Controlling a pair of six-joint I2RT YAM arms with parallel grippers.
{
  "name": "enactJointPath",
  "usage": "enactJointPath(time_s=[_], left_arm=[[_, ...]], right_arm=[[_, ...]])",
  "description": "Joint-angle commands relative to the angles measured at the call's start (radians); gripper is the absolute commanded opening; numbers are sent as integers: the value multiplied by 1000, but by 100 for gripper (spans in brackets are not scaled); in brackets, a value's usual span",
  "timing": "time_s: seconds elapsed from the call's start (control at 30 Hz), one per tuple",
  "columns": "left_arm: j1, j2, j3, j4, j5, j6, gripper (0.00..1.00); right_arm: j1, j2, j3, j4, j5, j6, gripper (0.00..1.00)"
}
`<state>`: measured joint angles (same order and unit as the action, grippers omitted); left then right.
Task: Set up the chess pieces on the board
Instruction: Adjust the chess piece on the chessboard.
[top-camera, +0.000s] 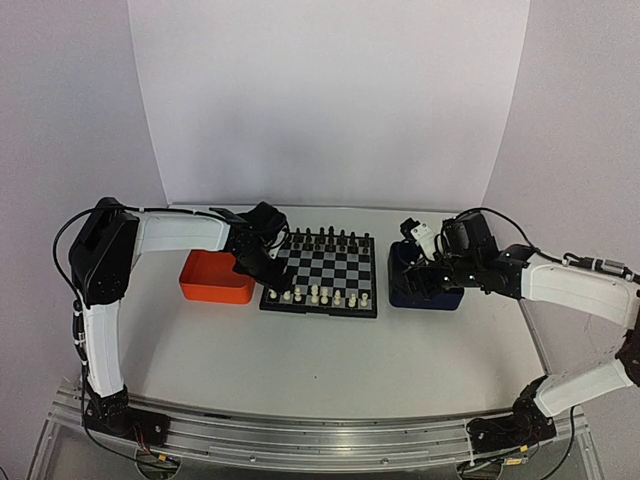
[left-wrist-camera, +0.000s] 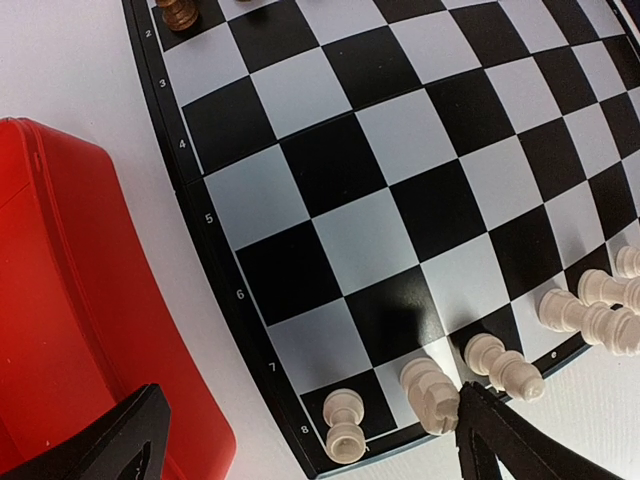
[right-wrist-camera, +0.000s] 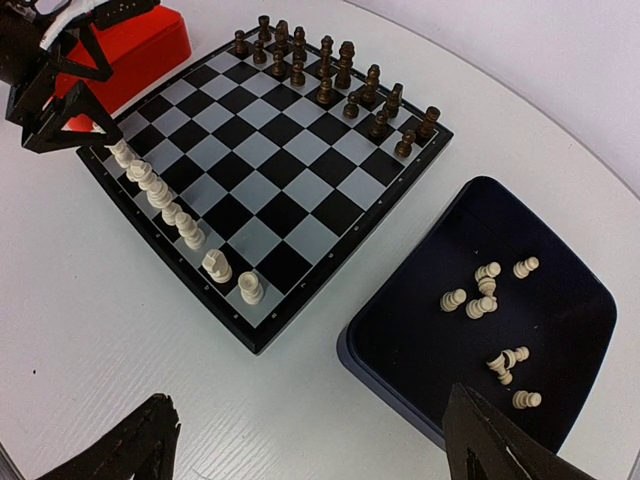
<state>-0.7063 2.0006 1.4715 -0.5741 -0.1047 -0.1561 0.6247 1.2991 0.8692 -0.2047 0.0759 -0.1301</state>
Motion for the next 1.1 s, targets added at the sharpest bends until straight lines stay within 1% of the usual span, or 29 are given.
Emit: enactJointPath(time_s=[0.0,0.4,0.63,0.83,1.07], left_arm=[[8,4,33,15,-2,-9,100],[9,12,46,12,6,-34,100],[8,-9,40,38,37,-38,100],[8,4,59,21,12,-48,100],[12,-3,45,15,-4,-49,100]], right_arm=[[3,-33,-6,-4,9,-4,89],[4,-38,-7,-4,-1,-2,89],[3,-40,-7,-5,-10,1,89],[3,-47,-8,-4,-13,4,89],[3,-58,-12,-4,-18,9,90]])
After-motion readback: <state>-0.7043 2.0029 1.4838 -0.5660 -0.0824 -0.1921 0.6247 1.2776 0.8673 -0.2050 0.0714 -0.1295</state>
